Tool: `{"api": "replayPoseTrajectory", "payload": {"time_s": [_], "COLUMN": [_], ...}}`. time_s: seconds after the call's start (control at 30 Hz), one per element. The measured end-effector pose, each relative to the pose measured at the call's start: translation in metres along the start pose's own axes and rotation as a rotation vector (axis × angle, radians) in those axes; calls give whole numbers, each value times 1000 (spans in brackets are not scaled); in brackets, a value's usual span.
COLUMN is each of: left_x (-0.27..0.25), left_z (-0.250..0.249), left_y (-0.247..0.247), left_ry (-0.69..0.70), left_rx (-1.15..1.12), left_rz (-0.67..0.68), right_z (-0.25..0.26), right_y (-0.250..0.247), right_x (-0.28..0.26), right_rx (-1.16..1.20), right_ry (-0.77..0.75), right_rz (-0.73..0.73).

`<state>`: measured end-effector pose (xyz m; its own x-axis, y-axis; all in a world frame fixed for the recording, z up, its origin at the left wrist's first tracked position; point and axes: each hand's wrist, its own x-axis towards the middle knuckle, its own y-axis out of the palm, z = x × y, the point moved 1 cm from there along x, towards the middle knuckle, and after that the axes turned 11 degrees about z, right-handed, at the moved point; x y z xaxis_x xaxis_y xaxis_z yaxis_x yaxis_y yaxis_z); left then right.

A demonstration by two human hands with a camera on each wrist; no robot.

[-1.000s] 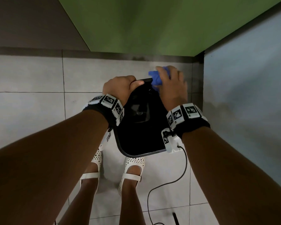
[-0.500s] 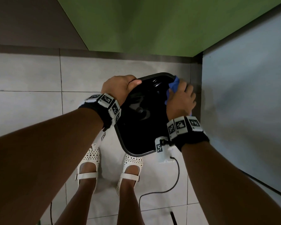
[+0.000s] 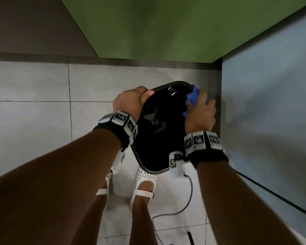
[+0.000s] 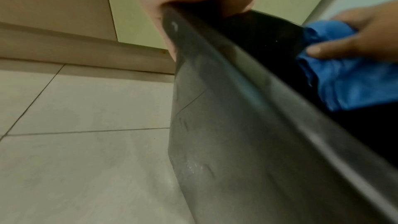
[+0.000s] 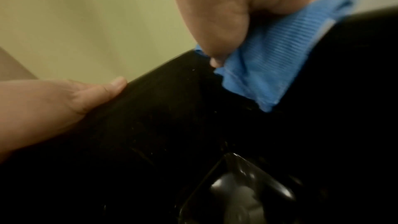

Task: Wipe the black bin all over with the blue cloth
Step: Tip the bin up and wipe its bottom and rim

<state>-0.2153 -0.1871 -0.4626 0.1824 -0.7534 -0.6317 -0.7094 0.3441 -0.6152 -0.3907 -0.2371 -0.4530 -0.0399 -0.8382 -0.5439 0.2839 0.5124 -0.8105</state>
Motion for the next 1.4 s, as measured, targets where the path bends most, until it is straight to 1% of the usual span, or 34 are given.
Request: {"api": "replayPoseTrajectory", "payload": {"time_s": [0.07, 0.1, 0.13, 0.17, 0.23, 0.3, 0.4, 0.5, 0.57, 0.6, 0.7, 0.8, 0.87, 0.93, 1.03, 1.1, 1.13, 1.2, 1.23, 1.27, 1.3, 1.33, 1.4], "left_x": [0, 0, 0, -1, -5, -10, -8, 11, 21, 24, 23, 20, 18, 17, 14, 11, 11, 12, 13, 13, 13, 13, 14], "left_z": [0, 1, 1, 2, 7, 10, 7, 4, 6, 9, 20, 23, 22, 22, 22, 21, 21, 23, 24, 24, 24, 24, 25], "left_y": [0, 1, 1, 2, 4, 1, -10, -24, -29, -29, -27, -23, -20, -19, -15, -12, -11, -12, -12, -13, -14, -14, -13], "left_ry": [-11, -8, -4, -3, -21, -45, 16, 51, 77, 93, 105, 102, 110, 118, 100, 84, 84, 101, 120, 138, 152, 166, 190], "left_rx": [-25, -39, -52, -65, -101, -109, -111, -155, -123, -105, -161, -218, -217, -233, -252, -261, -263, -254, -240, -224, -207, -193, -169], "left_rz": [4, 6, 5, 1, -16, -47, -74, -119, -109, -99, -78, -94, -100, -116, -141, -151, -149, -133, -124, -119, -117, -119, -123], "right_z": [-10, -12, -13, -12, -6, 7, 35, 67, 82, 86, 85, 75, 63, 50, 29, 19, 19, 24, 28, 31, 35, 39, 51], "right_y": [10, 11, 9, 7, 1, -7, -10, -1, 5, 8, 12, 13, 11, 4, -3, -4, -3, -1, -2, -3, -5, -6, -2], "right_x": [-13, -16, -14, -11, -1, 9, 23, 27, 26, 26, 23, 19, 20, 23, 22, 17, 15, 17, 19, 20, 21, 21, 20], "right_rx": [-2, 12, 22, 21, -6, -72, -212, -379, -418, -415, -389, -379, -380, -337, -132, 36, 82, 90, 48, -19, -98, -179, -328], "right_ry": [192, 246, 258, 235, 131, -8, -267, -542, -647, -658, -627, -609, -536, -426, -284, -212, -184, -134, -107, -96, -118, -181, -389], "right_rz": [3, -1, -10, -13, 12, 26, 47, 95, 107, 102, 71, 40, 35, 49, 60, 59, 54, 49, 47, 40, 31, 37, 87]}}
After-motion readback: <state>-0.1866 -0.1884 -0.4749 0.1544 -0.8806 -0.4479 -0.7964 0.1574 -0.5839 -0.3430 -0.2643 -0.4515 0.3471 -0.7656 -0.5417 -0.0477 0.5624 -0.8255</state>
